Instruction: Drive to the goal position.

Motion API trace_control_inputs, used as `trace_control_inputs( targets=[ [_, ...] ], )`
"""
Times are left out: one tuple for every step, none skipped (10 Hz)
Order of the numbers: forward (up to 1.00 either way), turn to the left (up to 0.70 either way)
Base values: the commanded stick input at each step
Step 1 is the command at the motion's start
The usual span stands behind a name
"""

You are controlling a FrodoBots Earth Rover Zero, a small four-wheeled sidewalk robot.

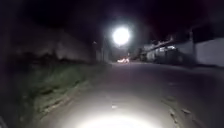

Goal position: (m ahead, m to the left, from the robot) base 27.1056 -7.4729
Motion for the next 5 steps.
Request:
trace_control_inputs(
  targets=[
    [1.00,0.00],
    [1.00,0.00],
    [1.00,0.00],
    [1.00,0.00],
    [1.00,0.00]
  ],
)
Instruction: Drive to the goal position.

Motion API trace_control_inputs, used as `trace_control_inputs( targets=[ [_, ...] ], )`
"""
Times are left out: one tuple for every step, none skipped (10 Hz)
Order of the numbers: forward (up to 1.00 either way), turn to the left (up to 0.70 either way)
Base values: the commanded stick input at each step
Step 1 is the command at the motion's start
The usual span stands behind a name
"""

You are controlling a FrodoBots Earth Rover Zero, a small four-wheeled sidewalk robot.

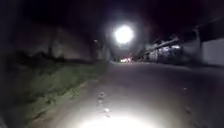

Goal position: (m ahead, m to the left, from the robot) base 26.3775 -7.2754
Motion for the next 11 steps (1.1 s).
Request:
trace_control_inputs(
  targets=[
    [1.00,-0.10],
    [1.00,-0.29],
    [1.00,-0.40],
    [1.00,-0.40],
    [1.00,-0.40],
    [1.00,-0.40],
    [1.00,-0.40],
    [1.00,-0.33],
    [1.00,-0.12],
    [1.00,0.00],
    [1.00,0.00]
  ],
)
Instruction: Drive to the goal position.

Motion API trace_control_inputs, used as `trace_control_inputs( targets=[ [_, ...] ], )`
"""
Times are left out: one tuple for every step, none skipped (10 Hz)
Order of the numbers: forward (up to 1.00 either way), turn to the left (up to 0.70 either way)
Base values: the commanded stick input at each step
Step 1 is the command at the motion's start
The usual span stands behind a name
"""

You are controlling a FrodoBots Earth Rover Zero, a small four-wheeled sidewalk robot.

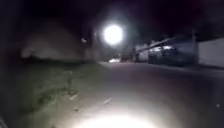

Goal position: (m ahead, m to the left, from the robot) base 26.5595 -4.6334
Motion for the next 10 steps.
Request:
trace_control_inputs(
  targets=[
    [1.00,0.00],
    [1.00,0.00],
    [1.00,0.00],
    [1.00,0.00],
    [1.00,0.00],
    [1.00,0.00],
    [1.00,0.00],
    [1.00,0.00],
    [1.00,0.00],
    [1.00,0.00]
  ],
)
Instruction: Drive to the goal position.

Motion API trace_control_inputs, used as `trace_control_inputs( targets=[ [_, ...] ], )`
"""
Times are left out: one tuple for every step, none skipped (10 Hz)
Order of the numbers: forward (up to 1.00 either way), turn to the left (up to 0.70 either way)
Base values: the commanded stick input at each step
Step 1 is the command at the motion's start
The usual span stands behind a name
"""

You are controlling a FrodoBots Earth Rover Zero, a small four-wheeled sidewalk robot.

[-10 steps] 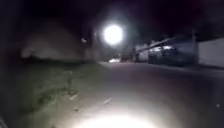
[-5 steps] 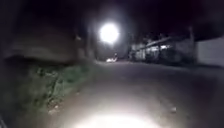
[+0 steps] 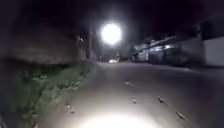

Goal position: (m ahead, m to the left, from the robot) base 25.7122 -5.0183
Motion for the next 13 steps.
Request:
trace_control_inputs(
  targets=[
    [1.00,0.00],
    [1.00,0.00],
    [1.00,0.00],
    [1.00,0.00],
    [1.00,0.00],
    [1.00,0.00],
    [1.00,0.00],
    [1.00,0.00],
    [1.00,0.00],
    [1.00,0.00],
    [1.00,0.00],
    [1.00,0.00],
    [1.00,0.00]
  ],
)
